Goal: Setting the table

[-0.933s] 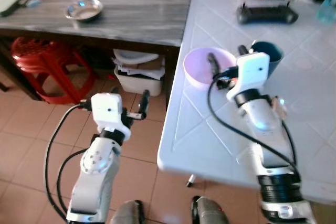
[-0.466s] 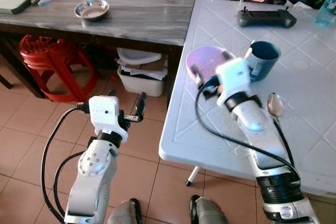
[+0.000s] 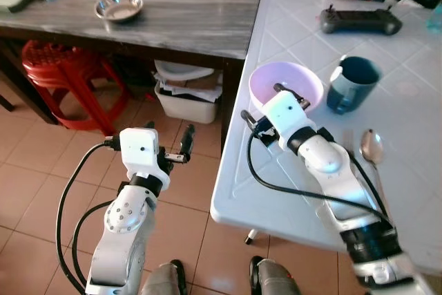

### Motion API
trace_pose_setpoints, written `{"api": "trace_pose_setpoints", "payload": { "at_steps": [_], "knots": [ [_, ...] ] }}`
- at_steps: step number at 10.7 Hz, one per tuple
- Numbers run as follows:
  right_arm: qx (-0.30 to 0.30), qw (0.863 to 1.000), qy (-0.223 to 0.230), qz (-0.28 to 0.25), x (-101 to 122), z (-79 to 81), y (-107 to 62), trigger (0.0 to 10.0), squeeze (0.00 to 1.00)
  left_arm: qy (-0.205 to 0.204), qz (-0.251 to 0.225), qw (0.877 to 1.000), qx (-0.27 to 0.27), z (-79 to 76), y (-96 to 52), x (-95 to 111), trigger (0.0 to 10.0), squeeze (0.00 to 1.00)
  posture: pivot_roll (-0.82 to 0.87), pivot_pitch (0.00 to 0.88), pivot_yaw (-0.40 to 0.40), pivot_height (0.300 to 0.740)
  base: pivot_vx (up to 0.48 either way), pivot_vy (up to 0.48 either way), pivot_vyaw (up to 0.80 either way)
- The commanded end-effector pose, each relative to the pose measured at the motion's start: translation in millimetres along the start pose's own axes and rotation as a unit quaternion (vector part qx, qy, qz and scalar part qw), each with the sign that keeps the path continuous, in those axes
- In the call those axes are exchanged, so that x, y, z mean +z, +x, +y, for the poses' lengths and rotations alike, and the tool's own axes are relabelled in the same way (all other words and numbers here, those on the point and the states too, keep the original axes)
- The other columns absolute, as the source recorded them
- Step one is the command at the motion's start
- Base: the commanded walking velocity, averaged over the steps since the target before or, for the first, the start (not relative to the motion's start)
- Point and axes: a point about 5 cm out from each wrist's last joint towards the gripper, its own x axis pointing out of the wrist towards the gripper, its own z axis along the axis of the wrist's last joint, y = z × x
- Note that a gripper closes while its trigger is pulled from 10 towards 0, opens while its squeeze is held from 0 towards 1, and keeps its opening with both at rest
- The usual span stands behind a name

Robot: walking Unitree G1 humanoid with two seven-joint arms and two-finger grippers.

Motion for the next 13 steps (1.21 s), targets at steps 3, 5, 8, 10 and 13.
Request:
{"api": "trace_pose_setpoints", "payload": {
  "at_steps": [3, 5, 8, 10, 13],
  "knots": [
    [0.034, 0.998, -0.034, 0.034, -4, -1.8, 11.1, 0.0, 0.00, 0.007, 0.012, 1.000, -0.015, -5.8, -4.7, -4, 10.0, 0.00, -0.04, 0.197, 0.035, 0.740, 0.000, 0.000, 0.00],
    [0.057, 0.996, -0.049, 0.052, -6, -5.1, 12.3, 0.0, 0.00, 0.002, 0.018, 1.000, -0.006, -2.0, -4.5, -5, 10.0, 0.00, -0.04, 0.198, 0.033, 0.740, 0.000, 0.000, 0.00],
    [0.075, 0.993, -0.035, 0.085, -13, -5.8, 6.4, 0.0, 0.00, 0.001, 0.022, 1.000, -0.012, -4.8, -4.4, -6, 10.0, 0.00, -0.04, 0.201, 0.034, 0.740, 0.000, 0.000, 0.00],
    [0.070, 0.994, -0.038, 0.076, -13, -6.4, 3.7, 10.0, 0.00, 0.001, 0.026, 1.000, -0.011, -4.4, -4.1, -7, 10.0, 0.00, -0.04, 0.206, 0.034, 0.740, 0.000, 0.000, 0.00],
    [0.027, 0.998, -0.035, 0.053, 4, -20.6, 3.4, 10.0, 0.00, 0.001, 0.037, 0.999, -0.011, -5.1, -5.0, -10, 10.0, 0.00, -0.05, 0.208, 0.034, 0.740, 0.000, 0.000, 0.00]
  ]
}}
